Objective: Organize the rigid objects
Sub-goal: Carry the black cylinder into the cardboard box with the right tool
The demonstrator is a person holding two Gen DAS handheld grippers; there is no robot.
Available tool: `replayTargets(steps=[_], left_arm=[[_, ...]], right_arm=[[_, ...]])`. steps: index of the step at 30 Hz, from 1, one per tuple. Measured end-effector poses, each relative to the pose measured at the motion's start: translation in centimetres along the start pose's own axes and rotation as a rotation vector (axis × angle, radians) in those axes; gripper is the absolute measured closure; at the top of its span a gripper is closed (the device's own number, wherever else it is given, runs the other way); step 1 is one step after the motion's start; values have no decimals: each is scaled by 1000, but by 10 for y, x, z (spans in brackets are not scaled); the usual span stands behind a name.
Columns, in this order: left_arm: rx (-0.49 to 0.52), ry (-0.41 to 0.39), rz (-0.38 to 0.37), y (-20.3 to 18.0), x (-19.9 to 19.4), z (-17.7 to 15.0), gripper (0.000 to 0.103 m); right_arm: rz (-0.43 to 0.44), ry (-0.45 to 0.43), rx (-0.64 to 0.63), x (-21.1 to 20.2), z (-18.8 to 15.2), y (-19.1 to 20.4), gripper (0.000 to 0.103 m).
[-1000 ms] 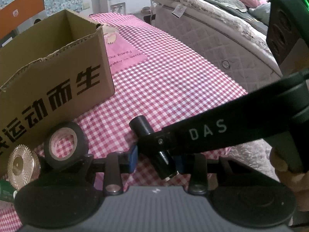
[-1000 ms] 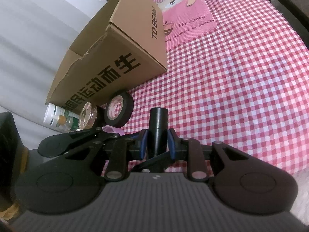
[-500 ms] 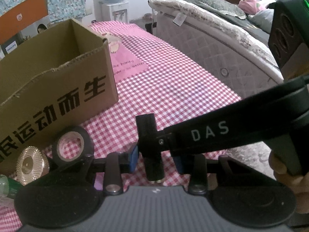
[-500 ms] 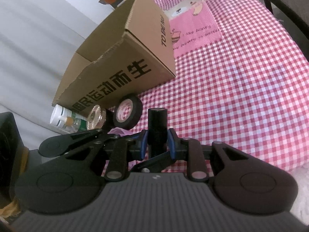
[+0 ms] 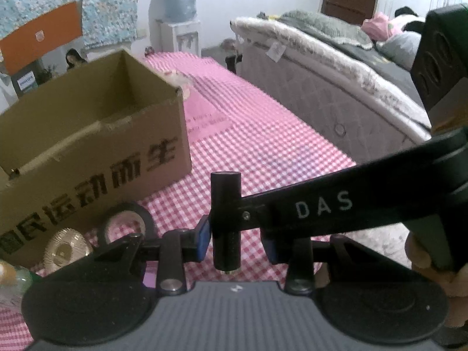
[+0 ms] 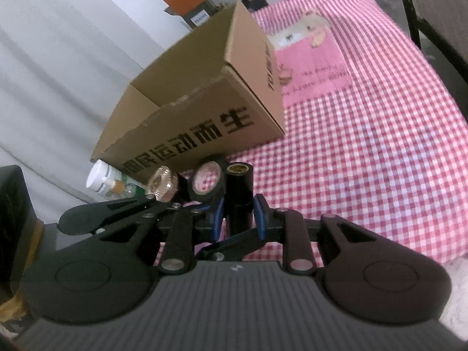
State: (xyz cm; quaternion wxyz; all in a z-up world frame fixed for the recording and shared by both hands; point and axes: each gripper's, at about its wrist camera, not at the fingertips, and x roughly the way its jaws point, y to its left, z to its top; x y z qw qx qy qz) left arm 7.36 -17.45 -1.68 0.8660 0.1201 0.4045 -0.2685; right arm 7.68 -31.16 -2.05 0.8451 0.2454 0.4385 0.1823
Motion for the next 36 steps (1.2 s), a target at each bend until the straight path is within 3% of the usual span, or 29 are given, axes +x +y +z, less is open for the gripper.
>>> replayTargets(steps=[9, 16, 21, 27, 36], left_arm=[[10, -155, 78, 11, -65, 24, 66], [-28, -223, 176, 54, -109, 65, 66], [-92, -159, 215, 109, -103, 91, 66], [-198, 16, 190, 188, -56, 101, 65], [-340, 290, 120, 278, 30, 94, 66]], right_arm=[[29, -109, -153, -34, 25, 58, 82], [108, -158, -308, -36, 79, 121, 82], [173, -94, -333, 6, 130, 148, 82], [195, 97, -263, 99, 183, 155, 82], [168, 406, -105, 241, 210, 131, 82]])
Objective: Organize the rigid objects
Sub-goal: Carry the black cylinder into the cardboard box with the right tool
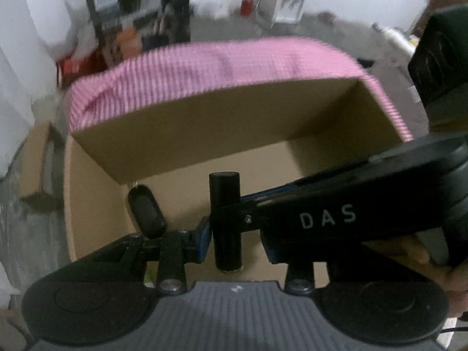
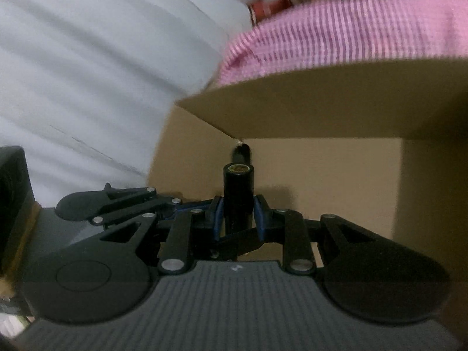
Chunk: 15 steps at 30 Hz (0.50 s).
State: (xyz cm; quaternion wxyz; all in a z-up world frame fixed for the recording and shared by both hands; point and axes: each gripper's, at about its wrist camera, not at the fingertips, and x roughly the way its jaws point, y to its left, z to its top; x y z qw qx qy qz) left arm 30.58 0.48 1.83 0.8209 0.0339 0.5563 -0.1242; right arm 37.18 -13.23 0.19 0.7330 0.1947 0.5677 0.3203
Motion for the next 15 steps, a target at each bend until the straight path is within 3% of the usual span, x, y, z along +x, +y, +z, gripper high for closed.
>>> replayTargets(steps=[3, 6, 7, 11, 15], left_arm=[[-27, 51, 21, 11, 18, 2, 66], [-34, 64, 40, 18, 23, 6, 58], [-35, 59, 40, 20, 22, 6, 54], [-41, 35, 27, 20, 11, 8, 44], [-37, 2, 13, 15, -6, 8, 36]], right_arm=[[4, 70, 23, 30, 18, -6, 80], [2, 109, 16, 50, 30, -6, 77], [2, 112, 13, 53, 33, -5, 75], [-13, 90, -13, 53, 39, 1, 54], [-14, 57, -22, 31, 31, 4, 49]])
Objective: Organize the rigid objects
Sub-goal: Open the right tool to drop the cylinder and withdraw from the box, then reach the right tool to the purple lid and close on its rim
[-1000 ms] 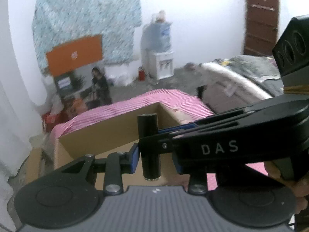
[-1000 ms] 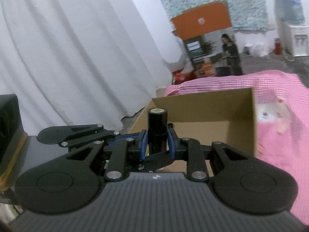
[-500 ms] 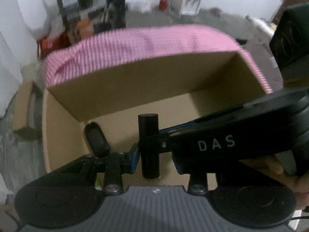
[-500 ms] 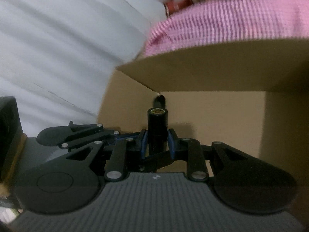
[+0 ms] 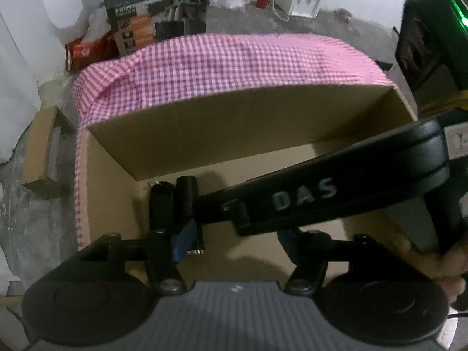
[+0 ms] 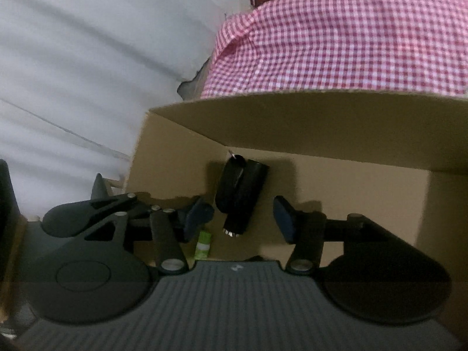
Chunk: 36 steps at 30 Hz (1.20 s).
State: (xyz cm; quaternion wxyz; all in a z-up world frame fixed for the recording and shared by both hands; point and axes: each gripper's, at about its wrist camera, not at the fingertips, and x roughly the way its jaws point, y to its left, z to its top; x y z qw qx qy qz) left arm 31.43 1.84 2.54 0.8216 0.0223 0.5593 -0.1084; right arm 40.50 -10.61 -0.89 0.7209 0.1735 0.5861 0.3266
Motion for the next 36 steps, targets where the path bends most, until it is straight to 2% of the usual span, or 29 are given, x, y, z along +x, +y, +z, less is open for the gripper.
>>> replayTargets(steps=[5, 7, 13, 20, 24, 26, 30, 33, 36], left_arm=[[25, -78, -25, -12, -35, -10, 30], [40, -117, -34, -18, -51, -15, 24], [82, -252, -68, -37, -108, -35, 18], [157, -426, -86, -61, -176, -84, 13], [156, -476, -151, -73, -195, -118, 10], [158, -498, -160, -79, -199, -137, 8], [186, -508, -136, -94, -190, -180, 8], [177, -481, -164, -101, -169, -210, 2], [149, -443, -219, -106, -142, -233, 1]], right_arm=[[-12, -83, -24, -47, -14, 11, 43], [-18, -122, -46, -67, -20, 21, 41], [-9, -286, -119, -147, -56, 48, 32], [17, -501, -213, -247, -141, 76, 17], [-1, -611, -235, -290, -210, 85, 7], [-26, -658, -233, -297, -244, 83, 1], [-100, -723, -205, -294, -307, 73, 1], [-212, -728, -168, -270, -342, 65, 1], [-348, -710, -166, -242, -368, 58, 1]])
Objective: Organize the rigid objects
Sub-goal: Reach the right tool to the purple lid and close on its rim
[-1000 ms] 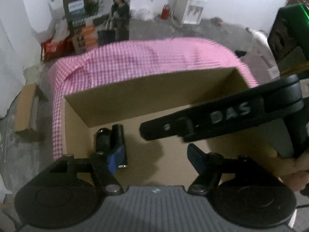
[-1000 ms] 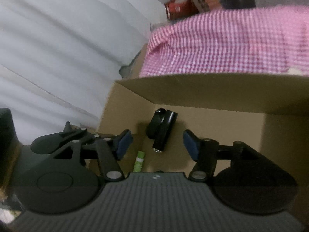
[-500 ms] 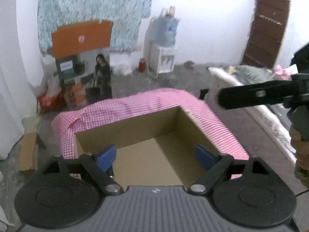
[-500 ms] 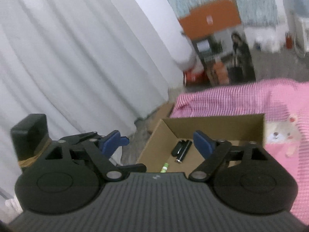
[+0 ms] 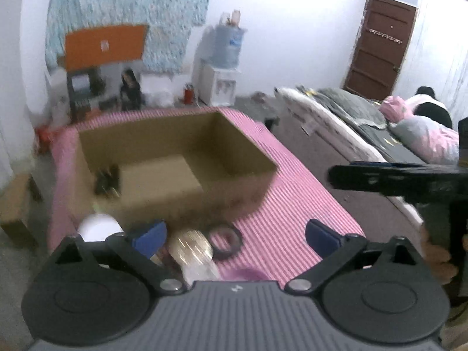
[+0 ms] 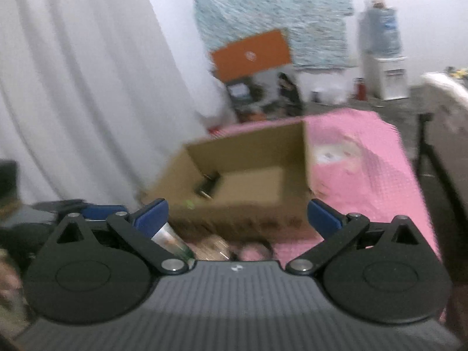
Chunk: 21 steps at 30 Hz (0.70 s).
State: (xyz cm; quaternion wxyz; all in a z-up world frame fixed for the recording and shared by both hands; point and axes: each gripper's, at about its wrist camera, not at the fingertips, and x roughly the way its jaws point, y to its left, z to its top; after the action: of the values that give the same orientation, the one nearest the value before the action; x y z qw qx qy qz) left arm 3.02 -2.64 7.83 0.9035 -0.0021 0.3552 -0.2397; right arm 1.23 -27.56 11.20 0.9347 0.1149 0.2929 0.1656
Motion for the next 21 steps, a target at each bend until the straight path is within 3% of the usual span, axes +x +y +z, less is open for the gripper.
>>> replayTargets(steps=[4, 8, 11, 17, 21], left_arm=[[-35, 32, -5, -4, 24, -34, 1], [-39, 50, -63, 1, 41, -56, 0], [-52, 55, -74, 4, 45, -67, 0], [30, 54, -60, 0, 51, -77, 0], [61, 80, -56, -4, 61, -85, 0]], right_arm=[[-156, 26, -82, 11, -36, 9, 1], [-252, 49, -126, 30, -58, 13, 1], [-275, 60, -142, 41, -69, 11, 1], [-278, 70, -122, 42, -64, 0, 1], [-222, 70, -57, 36, -67, -8, 1]])
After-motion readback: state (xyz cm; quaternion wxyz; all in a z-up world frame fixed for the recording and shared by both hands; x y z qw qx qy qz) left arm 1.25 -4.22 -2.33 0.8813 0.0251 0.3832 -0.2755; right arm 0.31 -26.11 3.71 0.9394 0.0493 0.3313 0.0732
